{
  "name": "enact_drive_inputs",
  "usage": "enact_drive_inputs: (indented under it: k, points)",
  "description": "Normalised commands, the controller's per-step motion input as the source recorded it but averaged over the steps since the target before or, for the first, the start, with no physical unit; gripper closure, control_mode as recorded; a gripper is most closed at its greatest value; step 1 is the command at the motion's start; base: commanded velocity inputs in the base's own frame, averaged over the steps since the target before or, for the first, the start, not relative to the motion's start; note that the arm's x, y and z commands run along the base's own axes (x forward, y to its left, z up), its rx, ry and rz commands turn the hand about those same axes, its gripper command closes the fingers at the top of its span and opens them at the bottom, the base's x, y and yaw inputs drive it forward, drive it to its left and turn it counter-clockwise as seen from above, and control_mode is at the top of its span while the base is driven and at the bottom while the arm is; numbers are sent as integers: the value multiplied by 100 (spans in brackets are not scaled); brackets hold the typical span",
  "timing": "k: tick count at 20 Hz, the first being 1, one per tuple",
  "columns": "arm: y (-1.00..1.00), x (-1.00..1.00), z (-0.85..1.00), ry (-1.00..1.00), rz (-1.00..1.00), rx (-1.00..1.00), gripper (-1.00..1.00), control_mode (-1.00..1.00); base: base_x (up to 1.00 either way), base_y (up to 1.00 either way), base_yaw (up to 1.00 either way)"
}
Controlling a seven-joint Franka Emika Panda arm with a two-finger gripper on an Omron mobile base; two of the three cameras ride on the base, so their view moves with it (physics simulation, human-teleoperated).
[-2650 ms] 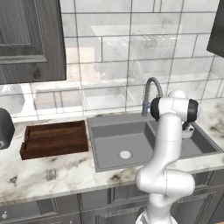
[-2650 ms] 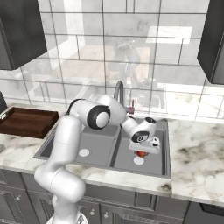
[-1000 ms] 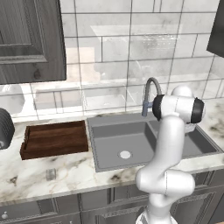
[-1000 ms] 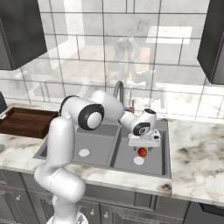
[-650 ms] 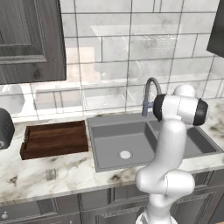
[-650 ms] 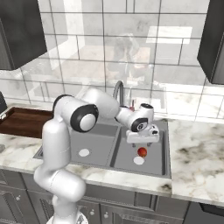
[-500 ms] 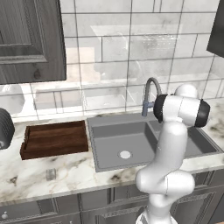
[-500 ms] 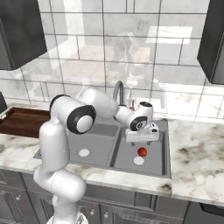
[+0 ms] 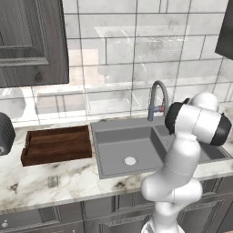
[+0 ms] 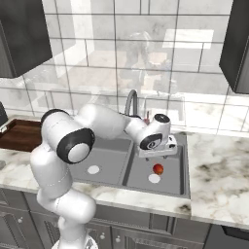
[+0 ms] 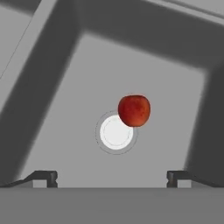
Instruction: Pick up all produce items and place them in the sink. Turn on the sink faucet to wash them. Then turn the sink off and put them in the tray.
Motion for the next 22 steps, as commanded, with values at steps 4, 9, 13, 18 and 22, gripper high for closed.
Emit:
enact_drive_inputs:
  k: [4,9,13,18,22]
  points:
    - [7,-25,52,-14,0,0,-100,-100,0,0,0]
    - [8,-25,45,-15,0,0,-100,-100,0,0,0]
    - [0,-53,33,-22,0,0,-100,-100,0,0,0]
    - [2,-37,35,-26,0,0,-100,-100,0,0,0]
    - [9,-16,32,-25,0,0,-100,-100,0,0,0]
